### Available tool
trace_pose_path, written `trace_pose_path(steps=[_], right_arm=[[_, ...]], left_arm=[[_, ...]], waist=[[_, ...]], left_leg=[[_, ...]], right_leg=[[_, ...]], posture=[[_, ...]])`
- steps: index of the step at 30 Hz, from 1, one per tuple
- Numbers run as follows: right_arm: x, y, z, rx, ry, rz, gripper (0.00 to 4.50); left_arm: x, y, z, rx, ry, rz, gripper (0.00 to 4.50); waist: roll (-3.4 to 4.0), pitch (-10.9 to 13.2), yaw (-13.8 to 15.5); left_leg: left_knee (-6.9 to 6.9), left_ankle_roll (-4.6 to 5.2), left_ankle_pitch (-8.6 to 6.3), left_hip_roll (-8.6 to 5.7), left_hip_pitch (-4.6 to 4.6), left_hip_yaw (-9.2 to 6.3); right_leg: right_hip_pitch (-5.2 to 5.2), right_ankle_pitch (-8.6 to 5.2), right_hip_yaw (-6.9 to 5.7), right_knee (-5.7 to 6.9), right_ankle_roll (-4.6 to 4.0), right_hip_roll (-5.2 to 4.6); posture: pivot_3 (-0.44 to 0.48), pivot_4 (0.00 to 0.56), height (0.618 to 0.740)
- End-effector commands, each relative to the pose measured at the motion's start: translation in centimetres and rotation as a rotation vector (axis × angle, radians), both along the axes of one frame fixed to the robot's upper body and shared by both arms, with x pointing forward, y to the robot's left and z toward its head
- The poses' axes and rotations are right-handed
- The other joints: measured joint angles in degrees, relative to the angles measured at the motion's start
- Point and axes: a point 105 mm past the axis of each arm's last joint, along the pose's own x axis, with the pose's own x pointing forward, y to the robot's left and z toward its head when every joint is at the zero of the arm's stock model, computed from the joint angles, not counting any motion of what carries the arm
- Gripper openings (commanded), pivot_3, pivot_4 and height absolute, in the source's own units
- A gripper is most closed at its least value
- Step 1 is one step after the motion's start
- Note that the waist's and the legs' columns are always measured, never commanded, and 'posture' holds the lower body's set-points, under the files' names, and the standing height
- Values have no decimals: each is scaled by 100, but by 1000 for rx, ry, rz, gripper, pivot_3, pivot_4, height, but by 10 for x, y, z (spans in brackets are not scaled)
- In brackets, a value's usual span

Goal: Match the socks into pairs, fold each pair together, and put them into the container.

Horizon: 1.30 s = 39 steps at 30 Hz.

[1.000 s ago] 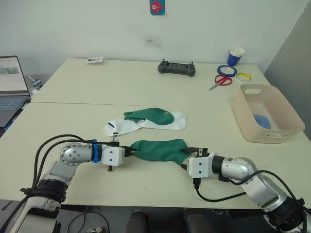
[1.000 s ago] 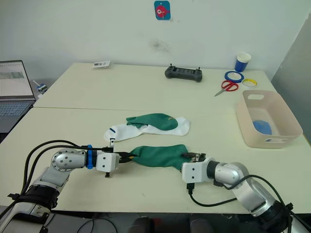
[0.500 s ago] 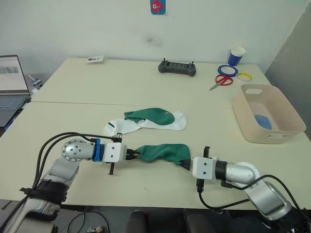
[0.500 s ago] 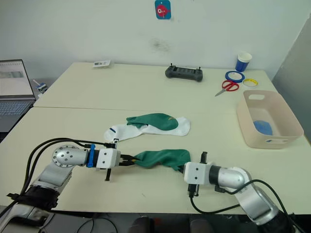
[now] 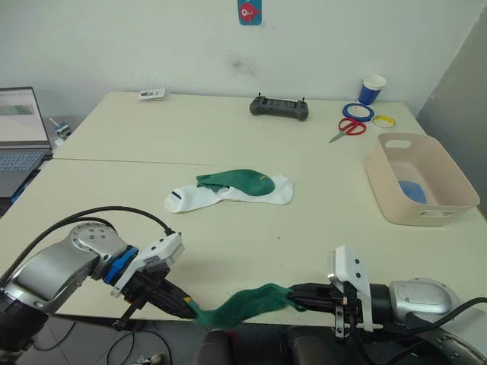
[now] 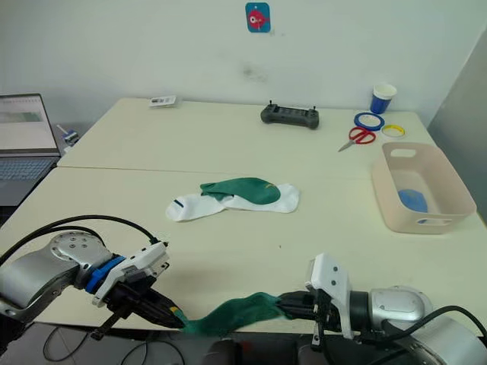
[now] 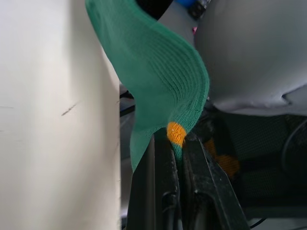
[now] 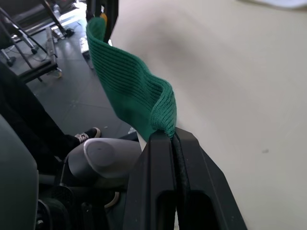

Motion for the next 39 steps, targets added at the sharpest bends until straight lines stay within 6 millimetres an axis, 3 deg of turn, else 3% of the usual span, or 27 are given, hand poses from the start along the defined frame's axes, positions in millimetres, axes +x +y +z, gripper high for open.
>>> trace_pose_path(steps=[1,9,14,17,22,28,32,36,39], right_arm=[[21,-11,-8,-28,48,-151,24],[56,-31,-25,-137,75,-313,24],[75,-41,-17,-158,-14,-391,24],[75,-48,-15,-186,-69,-409,762],[70,-56,-9,-197,-143,-446,2515],[64,-66,-3,-206,-212,-504,4500],[60,-62,5,-135,-258,-519,4500],[53,-51,13,-46,-283,-489,4500],[48,-47,-6,-73,-238,-491,4500]], left_arm=[[28,-3,-18,48,-11,108,0],[82,-17,-39,138,-104,149,0],[90,-25,-35,135,-125,142,0],[104,-26,-32,135,-239,186,0],[123,-30,-15,82,-433,260,1260],[126,-20,-2,55,-535,339,3163],[123,-13,9,10,-518,419,4424],[110,-14,14,-42,-405,497,4473],[94,-14,0,-4,-310,534,4473]], waist=[[-3,-1,-3],[-8,0,-16],[-7,0,-17],[-7,0,-10],[-7,0,-4],[-7,0,-33],[-6,0,-28],[-5,1,-29],[-5,1,-35]], left_leg=[[2,0,0,-2,0,-1],[-2,5,-2,-8,-28,-2],[-11,12,-6,-3,-28,-10],[-10,12,-6,-4,-29,-10],[3,12,-6,-6,-26,-17],[2,11,-6,-6,-23,-16],[-4,11,-6,-4,-24,-17],[-3,11,-6,-4,-24,-18],[-4,11,-6,-4,-19,-17]], right_leg=[[1,0,1,-2,0,0],[-17,15,5,-5,34,9],[-21,9,3,-2,30,17],[-20,9,3,-2,32,16],[-6,17,1,-2,43,12],[-3,19,3,-4,48,12],[-8,17,1,-4,47,13],[-7,17,1,-4,46,13],[0,16,2,-7,46,11]], posture=[[0,150,740],[0,150,740],[0,150,740],[0,150,740],[0,150,740],[0,150,740],[0,150,740],[0,150,740],[0,150,740]])
